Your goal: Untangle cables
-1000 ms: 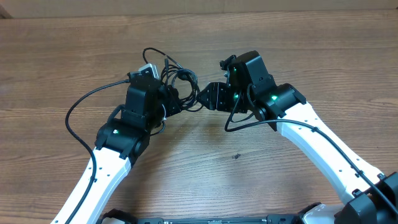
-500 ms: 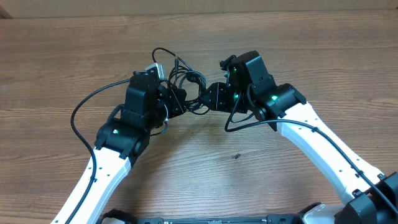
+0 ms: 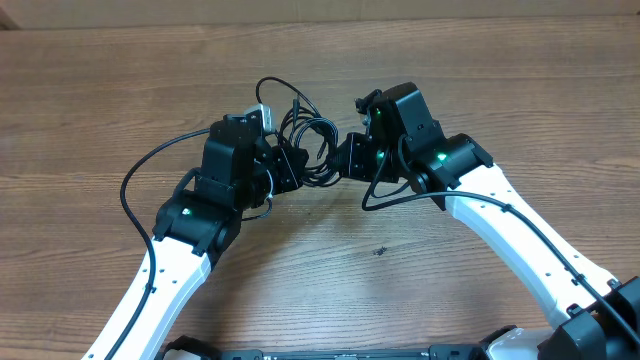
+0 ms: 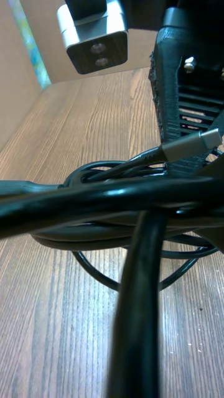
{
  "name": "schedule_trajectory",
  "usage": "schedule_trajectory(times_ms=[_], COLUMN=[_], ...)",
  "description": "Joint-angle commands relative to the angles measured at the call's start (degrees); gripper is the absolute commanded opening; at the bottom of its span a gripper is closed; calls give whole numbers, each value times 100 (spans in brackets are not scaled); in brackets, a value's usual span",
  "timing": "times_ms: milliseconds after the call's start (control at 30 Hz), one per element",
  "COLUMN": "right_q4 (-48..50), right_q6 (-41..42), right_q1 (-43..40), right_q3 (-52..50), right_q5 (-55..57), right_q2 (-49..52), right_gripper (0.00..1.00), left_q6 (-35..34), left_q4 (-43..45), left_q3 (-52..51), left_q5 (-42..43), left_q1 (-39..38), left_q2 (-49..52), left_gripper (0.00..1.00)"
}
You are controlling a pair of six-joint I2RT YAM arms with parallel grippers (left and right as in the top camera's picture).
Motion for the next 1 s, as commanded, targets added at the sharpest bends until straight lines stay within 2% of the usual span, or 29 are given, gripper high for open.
schedule_trajectory(times_ms=[0,133,233,433,600,700,833,967], right_q4=[-48,-44,-44,17,22,20,20,20], right_q6=[-116,-114,-114,-116,-114,-114,-116,-114], right_q1=[22,22,22,22,22,22,22,22], right_q3=[122,122,122,122,122,122,122,122], right_q5=[-26,-26,-24,-24,-22,-22,-22,-22], right_q2=[-136,-136,-136,-136,-136,-136,-136,-136], right_gripper=[4,4,4,4,4,4,4,4], left_q6=[173,15,-385,-990,-1010,-1082,-1906,-2103], left_q4=[-90,-540,-876,-964,-1025,-1163,-1513,-1519], left_q3=[127,127,127,129,127,129,127,127], left_q5=[-529,-1335,-1836,-1939,-1974,-2273,-2771,-2763], left_q1=[26,26,26,26,26,26,26,26], left_q2=[-9,-9,-9,-9,-9,-9,-9,-9], left_gripper=[4,4,4,4,4,4,4,4])
